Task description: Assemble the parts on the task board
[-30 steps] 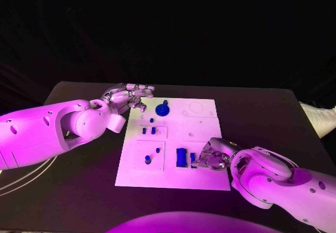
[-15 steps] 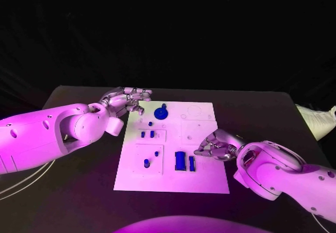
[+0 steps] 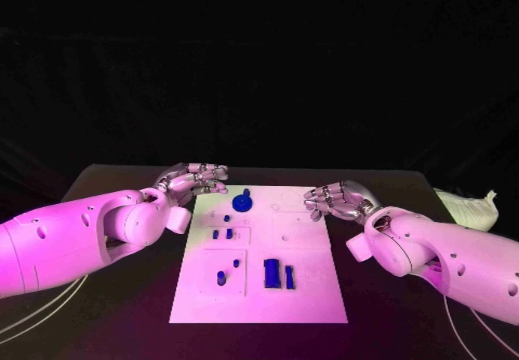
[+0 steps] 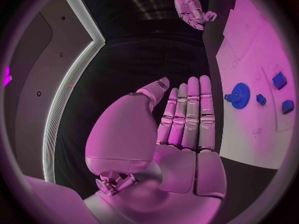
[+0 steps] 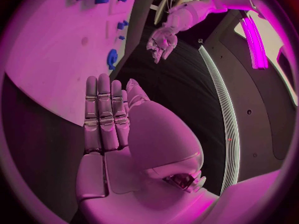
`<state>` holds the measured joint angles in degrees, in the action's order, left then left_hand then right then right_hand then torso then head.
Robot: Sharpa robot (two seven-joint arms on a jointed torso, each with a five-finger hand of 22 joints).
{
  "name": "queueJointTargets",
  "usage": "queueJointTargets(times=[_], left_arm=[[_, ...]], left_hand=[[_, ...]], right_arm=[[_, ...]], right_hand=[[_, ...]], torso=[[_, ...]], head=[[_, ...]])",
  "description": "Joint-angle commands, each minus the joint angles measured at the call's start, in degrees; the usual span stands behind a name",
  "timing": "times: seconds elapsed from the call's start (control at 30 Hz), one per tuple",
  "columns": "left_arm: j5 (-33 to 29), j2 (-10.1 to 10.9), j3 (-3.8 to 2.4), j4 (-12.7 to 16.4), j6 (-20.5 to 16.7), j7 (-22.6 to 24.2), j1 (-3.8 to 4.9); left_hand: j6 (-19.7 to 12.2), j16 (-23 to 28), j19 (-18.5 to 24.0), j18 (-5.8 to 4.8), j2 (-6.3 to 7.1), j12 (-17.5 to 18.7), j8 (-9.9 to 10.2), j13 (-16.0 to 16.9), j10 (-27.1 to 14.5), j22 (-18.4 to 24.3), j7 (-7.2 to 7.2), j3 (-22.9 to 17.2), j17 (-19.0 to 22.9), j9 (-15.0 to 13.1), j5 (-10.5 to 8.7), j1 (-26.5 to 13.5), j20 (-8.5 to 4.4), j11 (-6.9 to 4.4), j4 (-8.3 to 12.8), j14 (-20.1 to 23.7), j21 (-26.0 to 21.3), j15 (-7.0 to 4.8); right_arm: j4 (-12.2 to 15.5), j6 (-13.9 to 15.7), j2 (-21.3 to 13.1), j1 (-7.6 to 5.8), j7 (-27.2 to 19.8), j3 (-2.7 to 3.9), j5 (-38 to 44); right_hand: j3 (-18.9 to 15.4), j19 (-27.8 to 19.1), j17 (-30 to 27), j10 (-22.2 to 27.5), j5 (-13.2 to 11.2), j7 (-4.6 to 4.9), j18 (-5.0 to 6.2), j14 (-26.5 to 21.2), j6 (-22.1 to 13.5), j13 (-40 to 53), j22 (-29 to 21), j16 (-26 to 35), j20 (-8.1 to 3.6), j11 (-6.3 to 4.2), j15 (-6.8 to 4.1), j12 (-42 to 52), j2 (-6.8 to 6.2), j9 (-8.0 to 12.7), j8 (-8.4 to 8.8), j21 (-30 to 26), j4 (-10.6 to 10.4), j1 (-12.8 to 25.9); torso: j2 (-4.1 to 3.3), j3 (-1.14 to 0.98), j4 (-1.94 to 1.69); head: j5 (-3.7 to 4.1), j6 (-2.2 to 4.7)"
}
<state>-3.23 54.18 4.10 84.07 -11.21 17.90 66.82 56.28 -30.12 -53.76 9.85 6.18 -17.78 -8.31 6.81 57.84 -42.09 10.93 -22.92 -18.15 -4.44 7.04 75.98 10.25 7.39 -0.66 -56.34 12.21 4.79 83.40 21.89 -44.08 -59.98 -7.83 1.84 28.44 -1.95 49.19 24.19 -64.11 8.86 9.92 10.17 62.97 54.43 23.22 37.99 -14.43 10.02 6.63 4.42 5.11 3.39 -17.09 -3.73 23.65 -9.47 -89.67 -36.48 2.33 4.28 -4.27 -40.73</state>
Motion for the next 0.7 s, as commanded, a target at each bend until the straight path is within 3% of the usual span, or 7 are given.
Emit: queueJointTargets(times=[0.03, 0.27, 0.5, 0.53, 0.63, 0.67, 0.7], left_arm=[[-1.99, -1.08, -0.02, -1.18, -2.63, 4.53, -0.64], [-2.32, -3.29, -0.09, -3.22, -4.14, 7.01, -2.29], [-2.08, -4.52, -0.15, -3.82, -4.75, 8.16, -3.04], [-1.61, -4.27, -0.08, -3.76, -3.75, 5.39, -2.93], [-1.52, -4.36, -0.15, -3.58, -4.27, 5.51, -2.99], [-1.46, -4.43, -0.2, -3.45, -4.68, 5.6, -3.05], [-1.37, -4.53, -0.28, -3.28, -5.2, 5.71, -3.11]], left_hand=[[-0.1, 5.94, 4.84, -0.32, -0.1, 2.27, 0.5, -1.7, 0.06, 3.78, -0.21, -0.33, 2.76, 0.23, -0.57, 0.22, 1.49, 0.79, -0.2, 1.61, -4.63, 1.52], [-0.57, 17.21, 11.57, 0.71, -0.5, 8.7, 2.85, -3.28, -0.1, 13.14, -0.32, 1.55, 8.99, 0.69, -2.98, 0.64, 5.34, 2.39, -0.09, 3.22, -8.76, 3.9], [-0.22, 21.5, 12.26, 0.79, -1.48, 11.74, 4.2, -3.25, 0.52, 18.1, -0.03, 4.41, 11.44, 0.69, -3.5, 1.18, 5.78, 2.56, 0.36, 1.43, -8.52, 4.32], [-17.04, 23.93, 24.63, -2.95, -6.18, 13.29, 8.31, -6.81, -17.28, 25.1, -3.43, 9.8, 13.36, 4.44, -7.04, -22.05, 1.0, -0.43, 0.66, 18.14, -12.21, 1.59], [-19.49, 24.46, 26.5, -2.96, -6.18, 17.78, 8.31, -6.81, -19.57, 26.37, -3.78, 10.76, 13.76, 4.44, -7.04, -25.23, 0.29, -0.78, 0.66, 20.26, -12.21, 1.19], [-20.84, 24.69, 27.49, -2.95, -6.18, 17.78, 8.31, -6.81, -20.99, 26.96, -4.02, 11.22, 13.92, 4.44, -7.04, -27.15, -0.1, -1.06, 0.66, 21.59, -12.21, 0.99], [-22.17, 24.89, 28.5, -2.96, -6.18, 17.78, 8.31, -6.81, -22.4, 27.54, -4.24, 11.68, 14.08, 4.44, -7.04, -29.04, -0.46, -1.31, 0.66, 22.93, -12.21, 0.76]], right_arm=[[-3.08, -3.76, 1.33, -0.08, -10.34, 0.1, -11.5], [-8.51, -5.97, 4.07, -0.04, -13.04, 0.44, -13.75], [-11.21, -6.99, 5.23, -0.02, -13.84, 0.62, -14.43], [-10.91, -4.4, 5.1, -0.05, -11.14, 0.57, -12.52], [-10.57, -3.87, 4.99, -0.05, -11.36, 0.52, -12.83], [-10.3, -3.47, 4.9, -0.05, -11.52, 0.48, -13.08], [-9.96, -2.95, 4.79, -0.05, -11.73, 0.44, -13.39]], right_hand=[[0.92, -0.01, -4.23, 0.25, -0.88, 0.26, 0.2, -1.17, -0.74, -6.09, -4.32, 5.17, 1.63, 0.65, 1.13, -1.29, -0.32, 2.07, 0.16, -5.01, -0.13, -0.39], [1.71, 2.11, -13.4, 2.01, -2.22, -0.18, 0.42, -1.48, -1.53, -16.83, -15.33, 10.85, 3.96, 2.26, 2.69, -1.34, -0.57, 7.07, 0.11, -15.95, 1.3, 1.56], [2.08, 8.96, -17.59, 1.57, -2.35, 0.32, 0.49, 3.52, -0.89, -19.69, -20.15, 10.38, 2.66, 1.82, 1.86, -1.28, -0.09, 9.85, 0.12, -18.15, 3.77, 3.09], [1.95, -8.84, -19.44, 20.46, -4.06, -3.02, -3.05, -16.79, -16.98, -23.22, -25.33, 14.43, -1.03, -0.46, 0.08, -5.11, -3.39, 11.92, 3.73, -19.57, 5.29, 28.61], [1.95, -10.82, -19.9, 23.03, -4.5, -3.21, -3.06, -19.17, -19.24, -23.22, -26.34, 14.43, -1.71, -1.05, -0.33, -5.11, -3.39, 12.38, 3.73, -23.65, 9.47, 32.82], [1.95, -12.28, -20.06, 24.59, -4.69, -3.45, -3.06, -20.81, -20.56, -23.22, -26.79, 14.43, -2.03, -1.26, -4.42, -5.11, -3.39, 12.56, 3.73, -23.65, 9.47, 34.99], [1.95, -13.71, -24.19, 26.12, -8.86, -3.69, -3.15, -22.43, -21.87, -23.22, -27.22, 14.43, -2.35, -1.47, -4.42, -5.11, -3.39, 12.74, 3.73, -23.65, 9.47, 37.1]], torso=[[1.31, 0.23, 0.2], [2.0, 0.2, 0.23], [2.11, 0.1, 0.16], [1.96, 0.15, 0.21], [2.14, 0.01, -0.04], [2.29, -0.1, -0.23], [2.47, -0.23, -0.48]], head=[[0.08, 1.16], [-0.45, 2.52], [-0.4, 3.06], [-0.44, 2.89], [-0.18, 3.09], [0.03, 3.24], [0.29, 3.43]])
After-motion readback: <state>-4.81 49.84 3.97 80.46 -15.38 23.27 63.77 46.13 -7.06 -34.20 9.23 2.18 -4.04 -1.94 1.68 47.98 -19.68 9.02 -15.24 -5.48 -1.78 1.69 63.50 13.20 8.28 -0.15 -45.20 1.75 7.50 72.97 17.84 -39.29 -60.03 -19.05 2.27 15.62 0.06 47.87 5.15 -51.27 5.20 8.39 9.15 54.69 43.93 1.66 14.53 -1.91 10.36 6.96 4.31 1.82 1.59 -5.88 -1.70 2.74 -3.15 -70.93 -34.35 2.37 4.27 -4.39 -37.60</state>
